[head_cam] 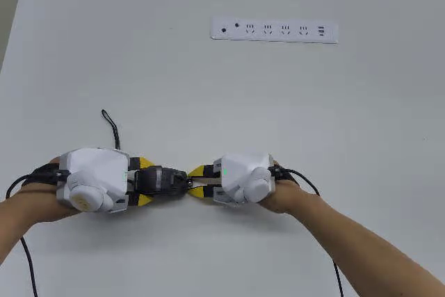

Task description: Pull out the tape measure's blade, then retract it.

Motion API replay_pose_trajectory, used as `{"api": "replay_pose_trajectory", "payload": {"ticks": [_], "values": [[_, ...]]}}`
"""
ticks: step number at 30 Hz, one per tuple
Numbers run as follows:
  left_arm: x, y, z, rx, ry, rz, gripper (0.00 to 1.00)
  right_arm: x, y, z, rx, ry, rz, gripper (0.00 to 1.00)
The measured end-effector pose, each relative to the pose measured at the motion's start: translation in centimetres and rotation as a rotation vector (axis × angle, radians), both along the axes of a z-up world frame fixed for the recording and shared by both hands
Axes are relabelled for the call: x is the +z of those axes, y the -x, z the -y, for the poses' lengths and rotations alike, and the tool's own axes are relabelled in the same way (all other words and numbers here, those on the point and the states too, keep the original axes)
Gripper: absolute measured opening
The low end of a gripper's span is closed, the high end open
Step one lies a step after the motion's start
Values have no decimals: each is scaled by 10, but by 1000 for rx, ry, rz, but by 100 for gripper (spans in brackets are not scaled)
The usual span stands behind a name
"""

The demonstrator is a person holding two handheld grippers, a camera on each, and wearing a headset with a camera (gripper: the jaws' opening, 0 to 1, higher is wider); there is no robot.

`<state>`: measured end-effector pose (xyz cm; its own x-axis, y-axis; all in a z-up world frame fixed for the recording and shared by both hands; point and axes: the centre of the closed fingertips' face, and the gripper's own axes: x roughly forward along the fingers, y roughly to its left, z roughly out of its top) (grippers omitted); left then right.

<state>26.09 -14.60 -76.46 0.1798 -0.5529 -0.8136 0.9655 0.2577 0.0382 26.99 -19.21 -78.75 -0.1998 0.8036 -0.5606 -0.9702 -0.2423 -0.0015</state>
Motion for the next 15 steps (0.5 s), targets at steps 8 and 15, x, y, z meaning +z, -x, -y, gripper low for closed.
{"api": "replay_pose_trajectory", "payload": {"ticks": [8, 15], "values": [[0, 0, 1, 1, -4, 0, 28, 1, 0, 2, 1, 3, 2, 8], [0, -1, 1, 0, -6, 1, 28, 1, 0, 3, 4, 3, 9, 8]]}}
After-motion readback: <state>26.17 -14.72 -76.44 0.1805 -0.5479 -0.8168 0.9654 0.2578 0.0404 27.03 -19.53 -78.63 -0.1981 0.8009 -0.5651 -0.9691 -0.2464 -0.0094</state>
